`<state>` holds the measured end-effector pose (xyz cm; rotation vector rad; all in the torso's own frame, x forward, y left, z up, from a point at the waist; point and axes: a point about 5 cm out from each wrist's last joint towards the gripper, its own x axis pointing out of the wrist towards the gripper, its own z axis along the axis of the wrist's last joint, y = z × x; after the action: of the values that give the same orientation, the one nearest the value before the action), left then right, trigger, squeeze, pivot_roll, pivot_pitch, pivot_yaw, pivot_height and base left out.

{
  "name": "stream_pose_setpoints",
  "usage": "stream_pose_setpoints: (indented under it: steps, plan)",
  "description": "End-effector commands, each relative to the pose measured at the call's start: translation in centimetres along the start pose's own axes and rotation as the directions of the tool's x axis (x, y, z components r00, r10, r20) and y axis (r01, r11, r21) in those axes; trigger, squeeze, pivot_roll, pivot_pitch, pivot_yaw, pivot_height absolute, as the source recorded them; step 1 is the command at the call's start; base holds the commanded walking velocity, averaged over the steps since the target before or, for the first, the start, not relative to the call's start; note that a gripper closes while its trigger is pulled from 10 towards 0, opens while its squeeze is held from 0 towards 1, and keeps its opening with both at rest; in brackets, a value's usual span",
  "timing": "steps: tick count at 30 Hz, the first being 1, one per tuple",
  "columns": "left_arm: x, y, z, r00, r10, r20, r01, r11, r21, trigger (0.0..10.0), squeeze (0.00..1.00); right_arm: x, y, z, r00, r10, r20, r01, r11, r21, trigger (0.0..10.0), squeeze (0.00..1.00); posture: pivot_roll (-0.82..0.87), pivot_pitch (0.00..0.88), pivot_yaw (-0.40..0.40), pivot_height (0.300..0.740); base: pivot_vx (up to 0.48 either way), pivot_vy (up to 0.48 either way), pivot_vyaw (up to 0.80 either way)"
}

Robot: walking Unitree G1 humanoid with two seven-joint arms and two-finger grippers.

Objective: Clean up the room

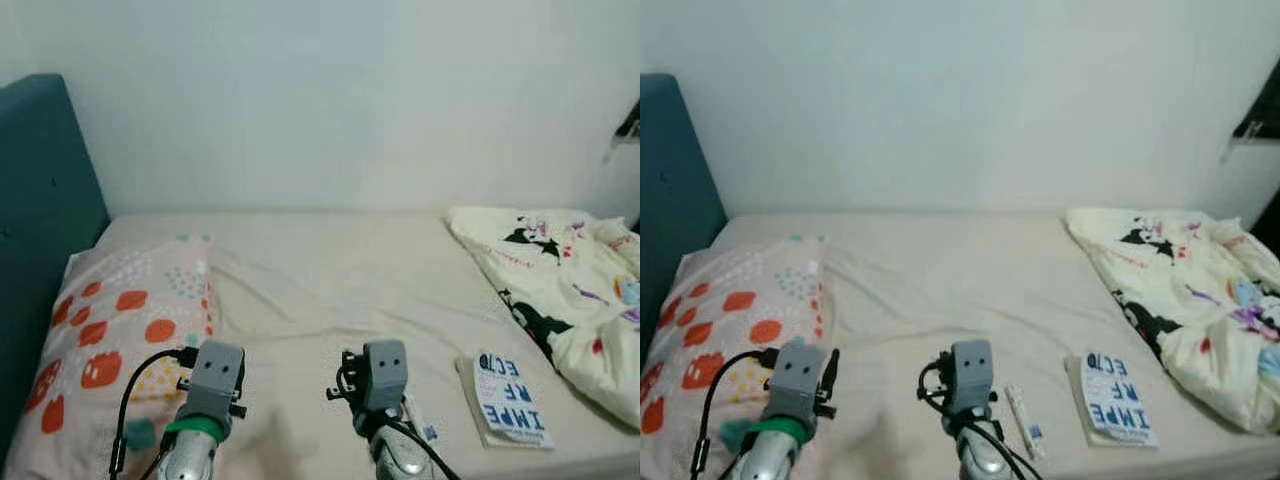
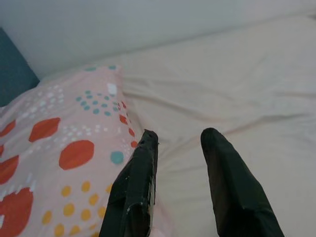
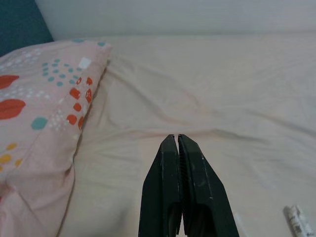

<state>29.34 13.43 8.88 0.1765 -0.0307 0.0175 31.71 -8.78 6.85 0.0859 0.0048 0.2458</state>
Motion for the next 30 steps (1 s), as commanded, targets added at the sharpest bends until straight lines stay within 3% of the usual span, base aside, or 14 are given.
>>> stream_pose_setpoints:
  steps: [1,6,12,23,30]
  plan:
    - [-0.4,-0.1,-0.9,0.999,0.007,-0.039,-0.008,1.0,-0.015,10.0,0.0,-0.3,0.2,-0.6,1.0,0.002,-0.029,-0.001,1.0,0.012,10.0,0.0,0.06,0.017,-0.023,0.74,0.0,0.0,0.0]
    - [-0.7,0.3,-1.5,0.997,0.028,-0.067,-0.031,0.998,-0.045,10.0,0.0,-0.4,0.3,-0.9,0.999,0.009,-0.047,-0.008,1.0,0.022,10.0,0.0,0.06,0.006,-0.02,0.74,0.0,0.0,0.0]
    - [-0.9,0.5,-2.2,0.995,0.033,-0.092,-0.037,0.999,-0.037,10.0,0.0,-1.0,0.7,-2.8,0.985,0.044,-0.167,-0.055,0.997,-0.062,10.0,0.0,0.06,0.013,-0.02,0.74,0.0,0.0,0.0]
    - [-1.1,0.7,-2.9,0.991,0.05,-0.128,-0.054,0.998,-0.029,10.0,0.0,-1.8,0.3,-4.0,0.975,0.046,-0.216,-0.059,0.997,-0.057,10.0,0.0,0.05,0.022,-0.024,0.74,0.0,0.0,0.0]
    - [-1.0,0.7,-2.9,0.99,0.05,-0.129,-0.056,0.998,-0.04,10.0,0.0,-1.8,0.4,-4.0,0.974,0.05,-0.219,-0.065,0.996,-0.064,10.0,0.0,0.05,0.014,-0.023,0.74,0.0,-0.445,0.0]
